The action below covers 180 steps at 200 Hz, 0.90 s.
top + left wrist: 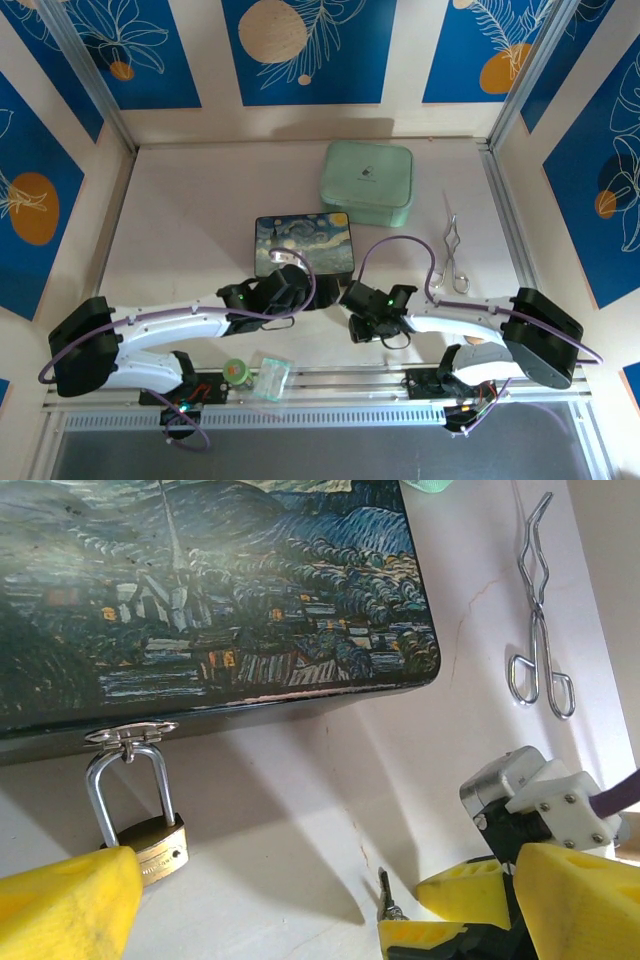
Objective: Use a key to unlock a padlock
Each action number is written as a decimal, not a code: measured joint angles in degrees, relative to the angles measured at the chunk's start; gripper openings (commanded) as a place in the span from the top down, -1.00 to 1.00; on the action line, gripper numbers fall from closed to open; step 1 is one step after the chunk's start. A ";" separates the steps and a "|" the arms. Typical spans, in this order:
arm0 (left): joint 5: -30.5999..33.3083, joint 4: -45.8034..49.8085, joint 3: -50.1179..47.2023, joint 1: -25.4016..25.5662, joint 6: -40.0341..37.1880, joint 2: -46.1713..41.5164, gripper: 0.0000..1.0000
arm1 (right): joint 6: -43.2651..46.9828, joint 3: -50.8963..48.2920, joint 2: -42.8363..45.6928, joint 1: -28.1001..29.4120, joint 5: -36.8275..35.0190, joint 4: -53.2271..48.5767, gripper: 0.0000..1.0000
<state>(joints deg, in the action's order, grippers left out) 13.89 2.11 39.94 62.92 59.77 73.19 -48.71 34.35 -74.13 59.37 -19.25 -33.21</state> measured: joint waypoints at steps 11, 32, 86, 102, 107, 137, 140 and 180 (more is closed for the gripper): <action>0.15 -0.09 -0.13 0.00 0.17 0.00 -0.90 | -0.02 0.00 0.00 0.11 -0.13 0.37 0.20; 0.17 -0.50 -0.15 0.00 0.26 0.02 -0.90 | -0.04 0.02 -0.74 0.15 -0.11 1.42 0.28; 0.37 -2.38 -1.36 0.00 1.53 0.02 -0.90 | -1.29 1.57 -2.89 0.28 -1.09 -0.83 0.55; 0.79 -2.54 -1.66 0.00 1.90 0.02 -0.90 | -1.57 1.57 -2.95 0.24 -1.38 -1.14 0.64; 0.83 -2.58 -1.70 0.00 1.92 0.02 -0.90 | -1.81 1.60 -2.95 0.24 -1.42 -1.18 0.68; 1.95 -2.49 -1.70 0.00 1.88 0.02 -0.90 | -2.21 2.05 -3.34 0.24 -1.60 -1.81 0.89; 2.21 -2.49 -1.70 0.02 1.86 0.02 -0.90 | -2.38 2.05 -3.32 0.24 -1.60 -1.81 0.90; 3.96 -1.99 -1.79 0.00 1.79 -0.76 -0.79 | -1.33 0.50 -0.74 -1.77 0.96 -0.17 1.00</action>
<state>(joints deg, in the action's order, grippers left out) 17.85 0.12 38.15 62.92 61.56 72.42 -50.04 34.85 -74.87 57.60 -18.28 -33.39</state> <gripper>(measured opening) 0.925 0.049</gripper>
